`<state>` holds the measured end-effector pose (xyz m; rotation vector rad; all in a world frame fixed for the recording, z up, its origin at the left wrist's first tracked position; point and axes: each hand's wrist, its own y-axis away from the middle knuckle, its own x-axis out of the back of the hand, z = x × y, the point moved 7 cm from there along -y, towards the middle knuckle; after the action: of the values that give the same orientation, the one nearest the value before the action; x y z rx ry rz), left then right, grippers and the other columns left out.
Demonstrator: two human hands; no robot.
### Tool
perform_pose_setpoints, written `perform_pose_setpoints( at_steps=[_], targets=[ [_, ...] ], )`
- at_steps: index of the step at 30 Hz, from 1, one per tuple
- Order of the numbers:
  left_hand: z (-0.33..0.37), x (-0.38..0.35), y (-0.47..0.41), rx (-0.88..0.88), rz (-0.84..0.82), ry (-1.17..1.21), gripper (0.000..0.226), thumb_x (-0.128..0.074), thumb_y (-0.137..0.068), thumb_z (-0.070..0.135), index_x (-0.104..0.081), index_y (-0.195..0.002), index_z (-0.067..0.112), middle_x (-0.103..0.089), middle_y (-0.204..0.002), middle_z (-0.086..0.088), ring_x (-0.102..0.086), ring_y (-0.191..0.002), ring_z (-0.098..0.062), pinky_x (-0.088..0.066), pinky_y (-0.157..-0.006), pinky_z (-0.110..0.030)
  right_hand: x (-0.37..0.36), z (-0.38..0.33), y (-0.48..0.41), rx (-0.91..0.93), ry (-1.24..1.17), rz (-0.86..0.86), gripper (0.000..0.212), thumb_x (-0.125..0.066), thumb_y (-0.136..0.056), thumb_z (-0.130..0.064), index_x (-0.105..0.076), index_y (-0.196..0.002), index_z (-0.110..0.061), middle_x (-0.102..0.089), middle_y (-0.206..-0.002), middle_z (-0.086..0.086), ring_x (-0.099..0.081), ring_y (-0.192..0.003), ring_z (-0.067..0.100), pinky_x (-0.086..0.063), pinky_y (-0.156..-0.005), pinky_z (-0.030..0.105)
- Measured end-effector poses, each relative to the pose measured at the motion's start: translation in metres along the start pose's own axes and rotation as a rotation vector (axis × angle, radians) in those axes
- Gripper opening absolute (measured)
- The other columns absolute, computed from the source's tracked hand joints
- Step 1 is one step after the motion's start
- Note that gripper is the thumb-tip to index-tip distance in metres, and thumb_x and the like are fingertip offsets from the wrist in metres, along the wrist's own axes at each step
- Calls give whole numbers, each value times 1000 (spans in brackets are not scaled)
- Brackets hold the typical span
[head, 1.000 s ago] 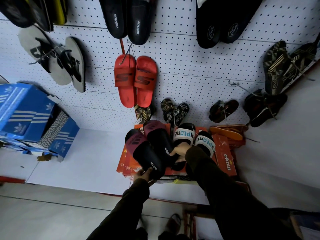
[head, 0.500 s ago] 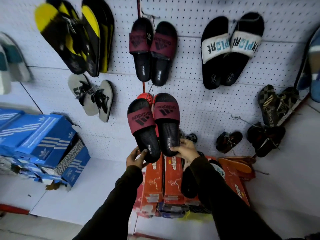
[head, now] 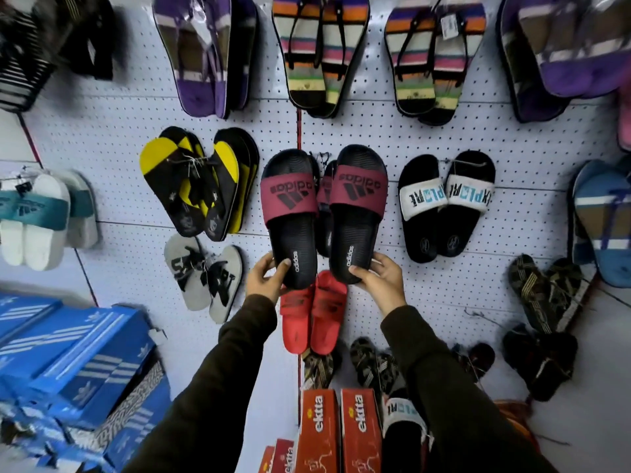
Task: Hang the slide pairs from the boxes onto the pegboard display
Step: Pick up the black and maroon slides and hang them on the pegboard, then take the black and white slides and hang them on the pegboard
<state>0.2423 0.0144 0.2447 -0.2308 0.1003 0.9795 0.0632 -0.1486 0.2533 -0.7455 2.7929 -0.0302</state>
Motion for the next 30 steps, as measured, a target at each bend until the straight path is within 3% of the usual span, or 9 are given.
perform_pose_setpoints(
  at_steps=[2, 5, 10, 14, 20, 23, 26, 28, 30],
  targets=[
    [25, -4, -13, -39, -3, 13, 40, -61, -90, 11, -54, -127, -2, -58, -115, -13, -63, -81, -18, -60, -57, -27, -12, -18, -11, 21, -46, -6, 49, -68, -79, 14, -54, -125, 0, -65, -126, 25, -66, -112, 37, -58, -89, 47],
    [53, -7, -37, -72, 11, 46, 40, -61, -90, 10, -53, -128, -1, -53, -111, -8, -61, -79, -14, -59, -50, -22, -29, -40, -26, 40, -59, -19, 51, -65, -81, 15, -51, -130, 6, -64, -126, 28, -66, -106, 36, -57, -82, 41],
    [51, -6, -78, 8, -1, 14, 49, -62, -89, 15, -50, -134, 1, -58, -101, -7, -60, -99, -28, -59, -57, -33, -43, -46, -51, -4, -20, -17, 53, -67, -80, 12, -53, -130, 4, -67, -125, 23, -68, -104, 33, -60, -69, 32],
    [25, -10, -85, 162, -33, 27, 45, -57, -92, 8, -46, -135, -2, -56, -102, -10, -55, -100, -29, -52, -72, -49, -41, -25, -58, -44, 60, 13, 45, -67, -80, 12, -57, -123, 5, -67, -120, 23, -67, -100, 32, -59, -72, 38],
    [-26, -5, -89, 246, -8, 31, 45, -62, -89, 13, -52, -132, 5, -59, -86, -4, -60, -86, -27, -57, -48, -32, -39, 22, -63, -100, 41, 22, 43, -68, -78, 16, -59, -119, 4, -67, -121, 28, -67, -109, 40, -56, -91, 53],
    [-40, -8, -89, 208, 51, 43, 44, -64, -88, 17, -54, -130, 10, -61, -103, -10, -60, -94, -27, -57, -50, -30, -38, 35, -63, -86, 17, 21, 45, -68, -82, 10, -58, -125, 4, -66, -124, 27, -68, -106, 38, -62, -67, 36],
    [-56, -9, -80, 181, 97, 34, 36, -64, -87, 20, -57, -122, 17, -64, -110, -10, -61, -82, -24, -57, -62, -34, -31, 50, -54, -106, -2, -13, 45, -68, -86, 2, -56, -129, -1, -67, -116, 20, -69, -96, 32, -60, -72, 31],
    [-75, -11, -67, 207, 108, 48, 30, -65, -87, 20, -56, -116, 20, -63, -102, -5, -61, -74, -22, -58, -54, -34, -23, 65, -46, -156, -12, -42, 47, -71, -85, -3, -54, -130, -3, -67, -114, 17, -68, -81, 21, -60, -73, 31],
    [-100, -15, -51, 251, 115, 62, 21, -65, -87, 19, -56, -105, 23, -62, -104, -9, -62, -82, -27, -61, -66, -45, -11, 84, -36, -203, -9, -49, 49, -72, -84, -3, -54, -130, -2, -66, -119, 19, -66, -78, 19, -61, -67, 27]
  ],
)
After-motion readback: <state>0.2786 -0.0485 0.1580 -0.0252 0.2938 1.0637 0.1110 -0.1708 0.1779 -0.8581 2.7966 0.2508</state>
